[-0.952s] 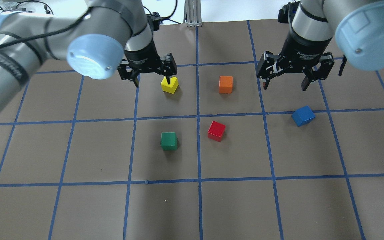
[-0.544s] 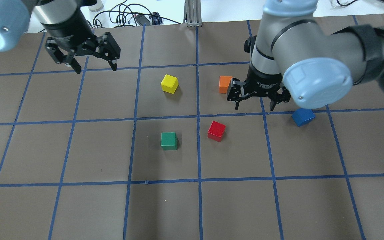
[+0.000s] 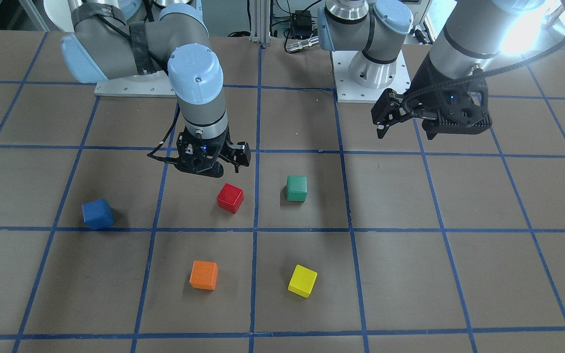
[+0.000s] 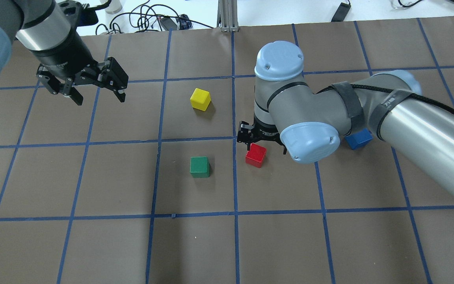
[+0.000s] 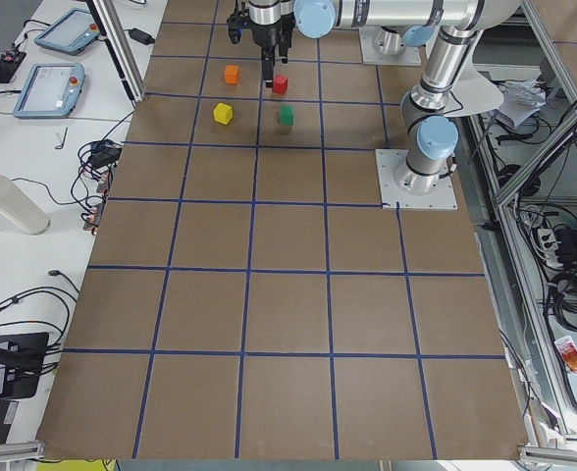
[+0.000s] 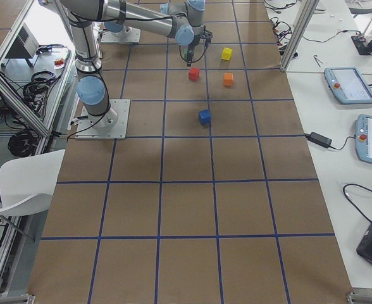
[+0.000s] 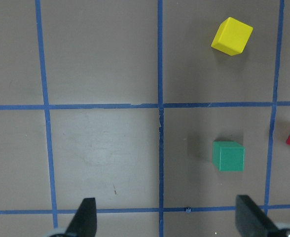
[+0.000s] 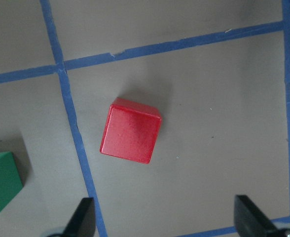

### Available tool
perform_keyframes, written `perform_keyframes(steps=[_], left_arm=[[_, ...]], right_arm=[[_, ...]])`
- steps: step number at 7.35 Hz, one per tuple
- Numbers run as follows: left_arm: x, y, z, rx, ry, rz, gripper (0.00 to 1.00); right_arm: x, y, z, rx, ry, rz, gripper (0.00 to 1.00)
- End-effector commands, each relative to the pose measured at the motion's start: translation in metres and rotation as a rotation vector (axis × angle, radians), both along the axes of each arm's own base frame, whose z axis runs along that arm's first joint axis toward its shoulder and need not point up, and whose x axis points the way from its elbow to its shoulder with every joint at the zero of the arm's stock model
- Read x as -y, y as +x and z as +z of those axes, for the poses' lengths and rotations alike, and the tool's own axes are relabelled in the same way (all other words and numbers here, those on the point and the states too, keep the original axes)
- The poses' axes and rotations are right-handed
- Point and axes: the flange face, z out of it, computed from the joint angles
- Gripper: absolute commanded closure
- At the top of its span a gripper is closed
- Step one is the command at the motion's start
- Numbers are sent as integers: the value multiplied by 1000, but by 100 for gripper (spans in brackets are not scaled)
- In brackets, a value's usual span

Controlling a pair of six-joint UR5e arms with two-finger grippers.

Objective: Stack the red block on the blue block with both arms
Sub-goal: 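Lower the right gripper over the red cube and close on it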

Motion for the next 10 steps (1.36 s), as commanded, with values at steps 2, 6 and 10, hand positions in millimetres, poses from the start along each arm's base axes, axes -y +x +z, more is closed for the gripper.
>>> perform_keyframes(steps=[2, 6, 10], left_arm=[[-7, -6, -24, -4, 4, -8, 0], [-7, -7, -30, -6, 16, -16, 0], [-11, -15, -48, 3, -37, -38, 0]], right_arm=[[10, 11, -34, -2, 2, -119, 0], [26, 18, -87, 5, -14, -160, 0], [24, 16, -92, 11, -46, -179, 43]])
